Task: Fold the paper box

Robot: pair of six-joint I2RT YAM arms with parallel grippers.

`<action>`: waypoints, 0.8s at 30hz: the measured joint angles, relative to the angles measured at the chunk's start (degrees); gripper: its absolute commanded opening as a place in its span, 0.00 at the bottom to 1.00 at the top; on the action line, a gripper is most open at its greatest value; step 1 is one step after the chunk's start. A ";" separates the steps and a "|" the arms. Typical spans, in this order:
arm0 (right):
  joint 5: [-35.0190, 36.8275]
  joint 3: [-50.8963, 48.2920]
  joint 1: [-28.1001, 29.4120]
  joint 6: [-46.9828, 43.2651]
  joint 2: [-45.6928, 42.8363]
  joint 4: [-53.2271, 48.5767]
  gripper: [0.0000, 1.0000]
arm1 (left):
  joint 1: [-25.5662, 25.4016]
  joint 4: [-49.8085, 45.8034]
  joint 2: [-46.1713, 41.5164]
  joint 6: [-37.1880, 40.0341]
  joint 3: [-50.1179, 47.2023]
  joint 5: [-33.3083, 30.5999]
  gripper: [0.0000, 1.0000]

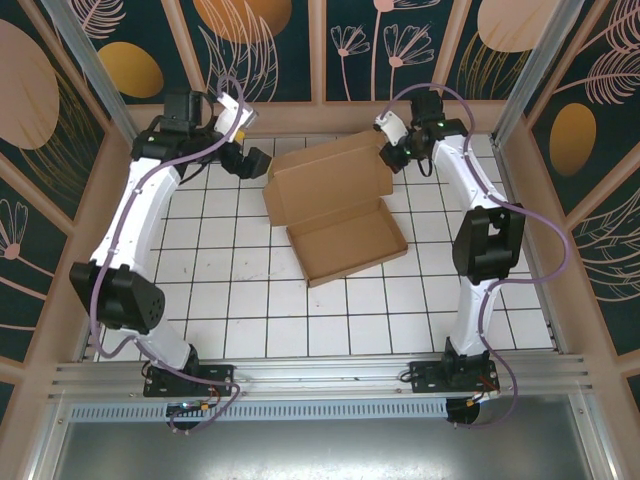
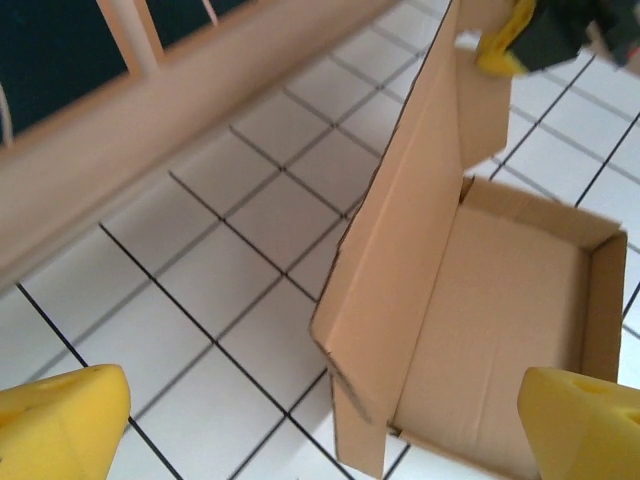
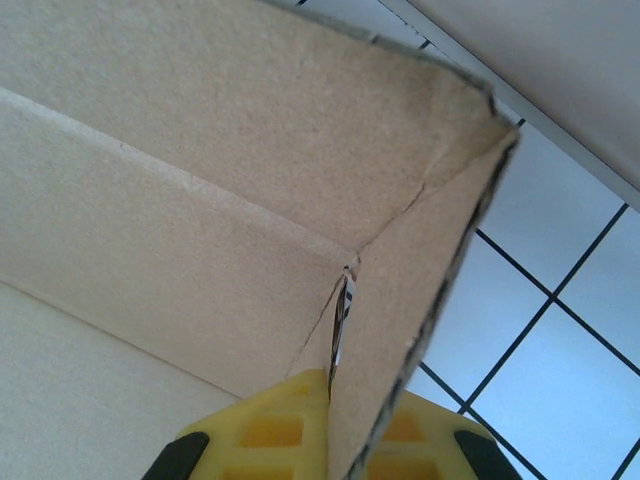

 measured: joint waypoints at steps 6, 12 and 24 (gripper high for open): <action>-0.07 -0.94 -0.44 1.27 -1.42 0.61 0.00 | -0.04 1.81 -0.66 -0.13 -2.36 -2.93 0.99; -0.22 -2.51 -0.61 2.47 -4.04 0.74 0.00 | -1.46 0.74 6.82 1.55 -4.22 -9.88 0.96; -0.26 -4.13 -0.76 2.86 -5.20 1.03 0.00 | -3.41 -2.40 12.76 4.13 -2.95 -15.10 0.39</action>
